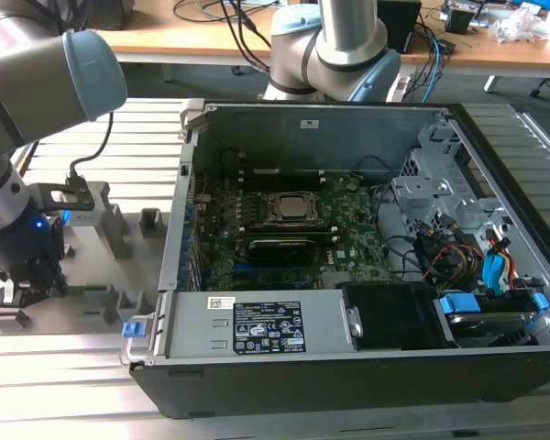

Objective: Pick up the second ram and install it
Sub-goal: 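Pick up the second ram and move it above second insertion slot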

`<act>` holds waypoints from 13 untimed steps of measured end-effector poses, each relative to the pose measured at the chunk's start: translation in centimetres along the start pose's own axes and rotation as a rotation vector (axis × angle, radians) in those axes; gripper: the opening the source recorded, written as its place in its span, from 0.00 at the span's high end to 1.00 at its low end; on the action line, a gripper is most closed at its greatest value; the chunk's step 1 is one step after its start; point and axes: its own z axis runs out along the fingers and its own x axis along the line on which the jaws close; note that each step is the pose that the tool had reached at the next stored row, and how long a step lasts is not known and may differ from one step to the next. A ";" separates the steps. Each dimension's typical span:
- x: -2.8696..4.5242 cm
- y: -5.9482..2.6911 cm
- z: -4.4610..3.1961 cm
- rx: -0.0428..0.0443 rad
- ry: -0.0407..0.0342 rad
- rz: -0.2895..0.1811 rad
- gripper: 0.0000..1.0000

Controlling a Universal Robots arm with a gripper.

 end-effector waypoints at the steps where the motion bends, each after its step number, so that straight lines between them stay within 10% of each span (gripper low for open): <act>1: 0.00 0.00 0.00 0.0001 -0.0001 0.000 0.86; 13: 0.00 0.00 0.00 0.0000 0.0000 -0.001 0.86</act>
